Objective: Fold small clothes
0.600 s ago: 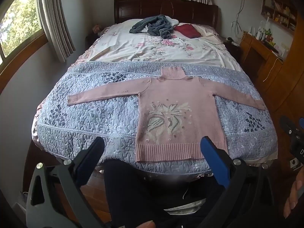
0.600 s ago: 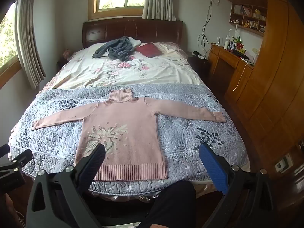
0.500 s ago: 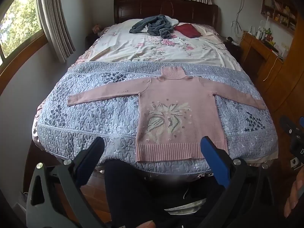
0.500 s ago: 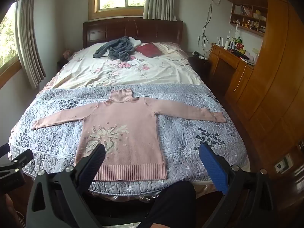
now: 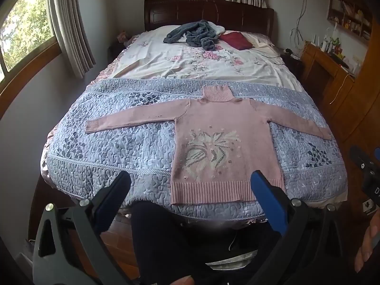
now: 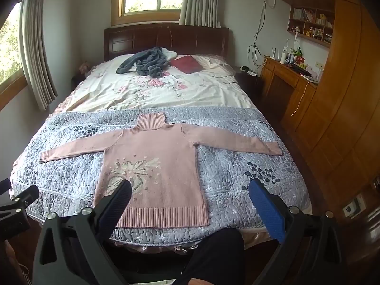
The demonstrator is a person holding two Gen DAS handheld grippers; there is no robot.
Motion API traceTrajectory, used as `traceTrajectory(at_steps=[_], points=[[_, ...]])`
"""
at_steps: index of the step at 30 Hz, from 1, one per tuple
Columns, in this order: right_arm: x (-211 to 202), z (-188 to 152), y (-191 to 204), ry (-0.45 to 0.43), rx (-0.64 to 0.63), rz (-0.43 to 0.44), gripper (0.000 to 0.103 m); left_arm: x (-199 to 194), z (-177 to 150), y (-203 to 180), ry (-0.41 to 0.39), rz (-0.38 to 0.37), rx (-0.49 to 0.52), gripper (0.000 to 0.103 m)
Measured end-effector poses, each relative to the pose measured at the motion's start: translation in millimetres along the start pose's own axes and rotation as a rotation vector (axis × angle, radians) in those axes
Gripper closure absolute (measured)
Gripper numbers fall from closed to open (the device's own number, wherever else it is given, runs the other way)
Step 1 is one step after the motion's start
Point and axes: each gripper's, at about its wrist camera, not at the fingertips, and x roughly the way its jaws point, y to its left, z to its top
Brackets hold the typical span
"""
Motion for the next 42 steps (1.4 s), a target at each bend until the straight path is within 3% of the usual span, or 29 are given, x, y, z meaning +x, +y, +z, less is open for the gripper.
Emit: traceTrajectory(at_steps=[42], points=[[-5.6,-1.6,-0.3,-0.016,0.007,0.0,0.004,-3.5,-2.1,0.4,-0.017,0.008,-0.003,0.003]])
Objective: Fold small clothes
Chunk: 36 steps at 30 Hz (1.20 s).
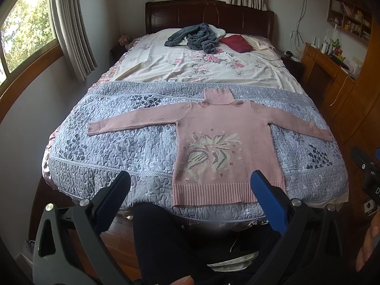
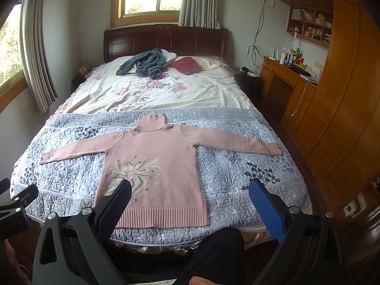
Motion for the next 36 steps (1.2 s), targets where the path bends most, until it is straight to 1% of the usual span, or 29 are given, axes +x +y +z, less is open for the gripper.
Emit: traceTrajectory(at_steps=[31,36], points=[[2.9,-1.9,-2.2,0.013,-0.002,-0.003,0.004,3.6,-2.3,-2.8,0.005,0.0,0.001,0.003],[11.5,1.5,-4.6,0.018,-0.003,-0.012,0.004,14.1,-1.2,-7.0,0.006,0.023,0.017,0.003]])
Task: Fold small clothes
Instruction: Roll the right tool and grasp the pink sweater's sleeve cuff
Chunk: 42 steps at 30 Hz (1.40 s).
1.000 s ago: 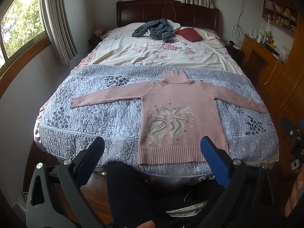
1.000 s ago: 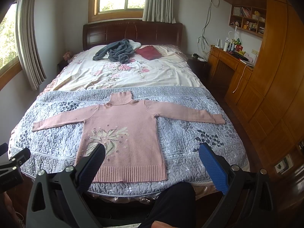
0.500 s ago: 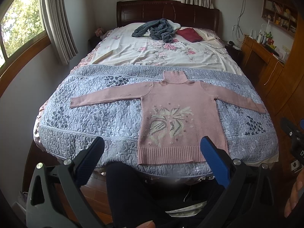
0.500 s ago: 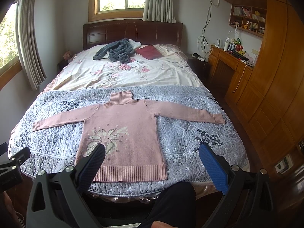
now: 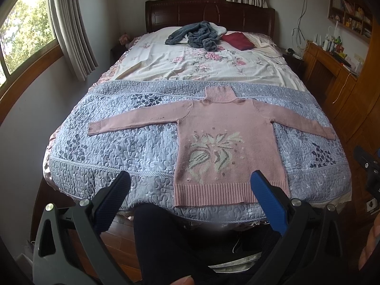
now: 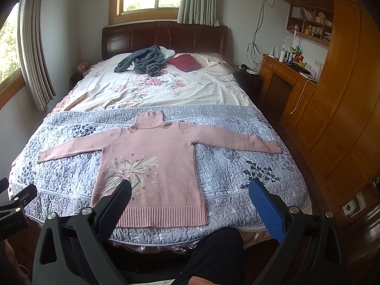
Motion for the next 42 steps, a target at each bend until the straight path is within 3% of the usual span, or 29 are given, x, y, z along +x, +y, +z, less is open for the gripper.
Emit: traceTrajectory(at_steps=[5,7,10,11,14,16,21,24,30,34,39,42], points=[[30.0,2.9,-11.1,-0.04,-0.017,0.0,0.004,30.1,4.4,-2.4,-0.021,-0.019,0.009,0.003],[53.4,0.8,-25.0,-0.074,-0.024,0.09,0.004,45.5,7.7,-2.6,-0.034,-0.085,0.005,0.003],[103.5,2.3,-54.6,-0.003,0.036,0.095,0.004,59.8,8.7,-2.4,-0.127,-0.18,-0.019,0.003],[119.1,3.5,-68.6,0.016,0.075,0.119,0.009,64.6,10.3,-4.3,-0.144,-0.209,-0.027,0.003],[164.7,4.4,-119.4,0.078,0.221,0.153,0.021,85.2,18.5,-20.2,-0.104,-0.203,-0.002,0.003],[195.8,2.4,-157.7,0.126,0.339,0.171,0.022,94.7,22.8,-28.6,-0.096,-0.204,0.005,0.003],[284.3,-21.6,-266.7,0.268,0.749,0.267,0.044,113.9,30.5,-47.8,-0.081,-0.253,0.007,0.003],[328.0,-33.9,-319.1,0.272,0.914,0.28,0.052,125.4,34.2,-54.7,-0.08,-0.277,-0.007,0.003],[416.2,-65.6,-416.4,0.191,1.328,0.379,0.053,160.0,41.9,-65.5,-0.044,-0.26,-0.046,0.003],[468.2,-70.5,-458.0,0.132,1.444,0.411,0.054,181.8,49.1,-72.5,-0.017,-0.244,-0.045,0.003],[518.0,-72.0,-492.8,0.085,1.499,0.353,0.058,217.8,54.6,-85.2,0.062,-0.252,-0.056,0.003],[541.0,-75.1,-503.1,0.106,1.5,0.295,0.06,239.3,54.8,-91.2,0.115,-0.27,-0.077,0.003]])
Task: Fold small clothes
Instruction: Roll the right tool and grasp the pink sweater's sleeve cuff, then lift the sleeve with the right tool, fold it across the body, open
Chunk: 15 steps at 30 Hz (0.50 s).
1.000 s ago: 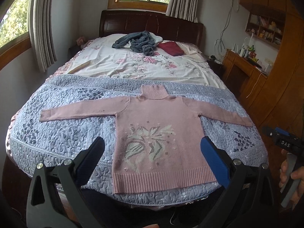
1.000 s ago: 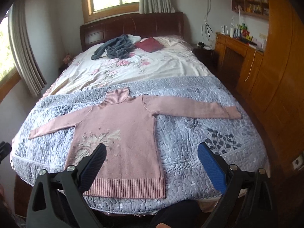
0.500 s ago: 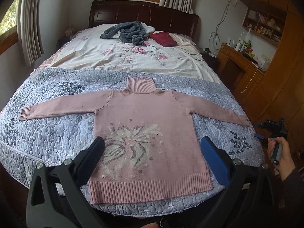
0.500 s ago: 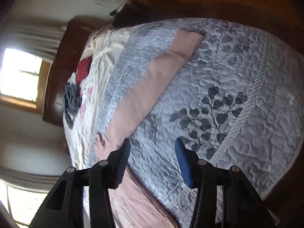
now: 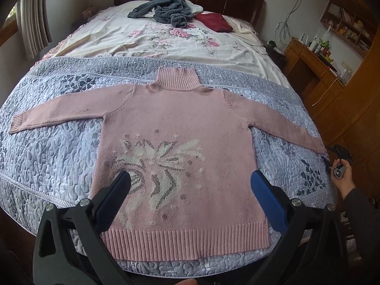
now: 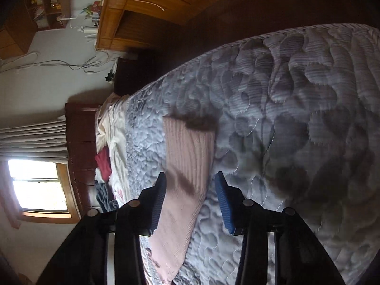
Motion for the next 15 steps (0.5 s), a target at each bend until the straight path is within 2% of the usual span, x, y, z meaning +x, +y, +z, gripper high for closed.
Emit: traceTrajectory(at_steps=[2,7,9,13,15], points=[[11.4,6.9,-3.2,0.002,-0.004,-0.015,0.063,12.6,1.1,0.8,0.028,-0.016,-0.023,0.003],[27.1,16.5,5.5,0.001,-0.047,-0.01,0.063,33.1,4.2,5.5,0.063,-0.076,-0.088,0.003],[30.5,18.8,9.4,0.002,-0.059,-0.006,0.067,38.0,5.7,9.6,0.074,-0.1,-0.121,0.003],[27.6,17.8,20.3,-0.008,-0.11,-0.025,0.092,43.1,8.5,22.3,0.09,-0.119,-0.174,0.003],[21.4,13.9,34.6,-0.028,-0.155,-0.024,0.094,42.2,11.1,30.7,0.088,-0.121,-0.196,0.003]])
